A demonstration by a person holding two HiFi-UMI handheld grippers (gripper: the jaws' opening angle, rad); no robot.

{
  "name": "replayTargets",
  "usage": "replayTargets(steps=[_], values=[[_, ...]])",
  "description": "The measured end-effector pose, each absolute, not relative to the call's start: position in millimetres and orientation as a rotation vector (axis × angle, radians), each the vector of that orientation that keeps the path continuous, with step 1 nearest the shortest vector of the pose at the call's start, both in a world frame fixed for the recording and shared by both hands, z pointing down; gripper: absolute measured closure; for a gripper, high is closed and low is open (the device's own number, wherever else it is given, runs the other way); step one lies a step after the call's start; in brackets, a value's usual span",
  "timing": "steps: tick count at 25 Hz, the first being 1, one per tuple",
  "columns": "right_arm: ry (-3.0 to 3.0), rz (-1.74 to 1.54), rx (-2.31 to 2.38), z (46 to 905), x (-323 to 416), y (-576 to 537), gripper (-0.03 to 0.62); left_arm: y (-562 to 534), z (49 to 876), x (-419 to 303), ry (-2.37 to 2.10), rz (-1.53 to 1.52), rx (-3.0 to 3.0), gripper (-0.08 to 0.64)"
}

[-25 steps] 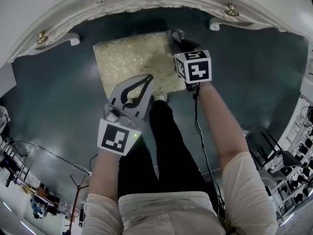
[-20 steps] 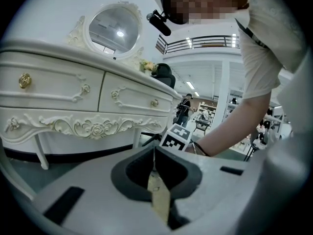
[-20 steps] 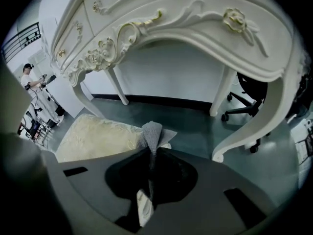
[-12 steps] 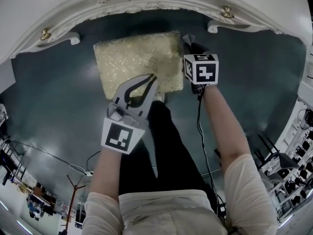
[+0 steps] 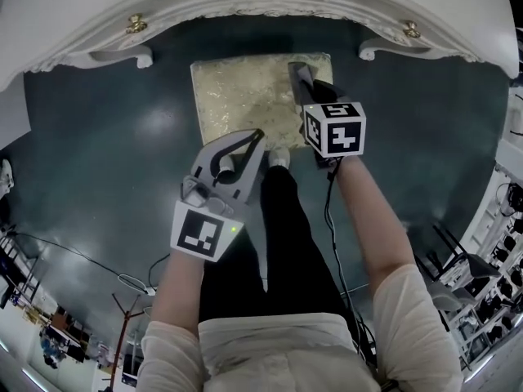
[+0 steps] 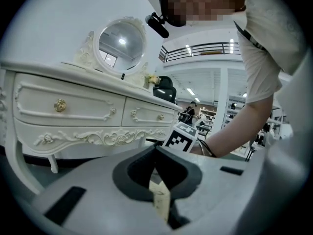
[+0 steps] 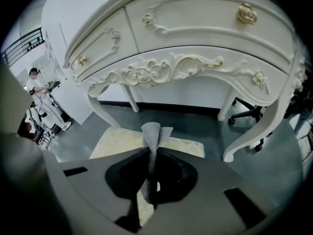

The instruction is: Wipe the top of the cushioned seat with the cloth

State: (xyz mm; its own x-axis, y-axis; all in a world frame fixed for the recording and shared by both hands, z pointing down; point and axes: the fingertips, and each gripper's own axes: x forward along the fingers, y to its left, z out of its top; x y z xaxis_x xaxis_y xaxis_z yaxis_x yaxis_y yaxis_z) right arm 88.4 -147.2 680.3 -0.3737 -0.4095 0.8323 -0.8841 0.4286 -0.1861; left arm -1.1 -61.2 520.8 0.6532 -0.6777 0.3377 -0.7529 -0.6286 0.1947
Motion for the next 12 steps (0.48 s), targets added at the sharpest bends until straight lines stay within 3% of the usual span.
replayTargets(steps=[12], values=[[-1.997, 0.929, 0.922, 709, -74, -76, 0.561, -19, 544, -129, -1.201, 0.389, 2.461, 0.558]])
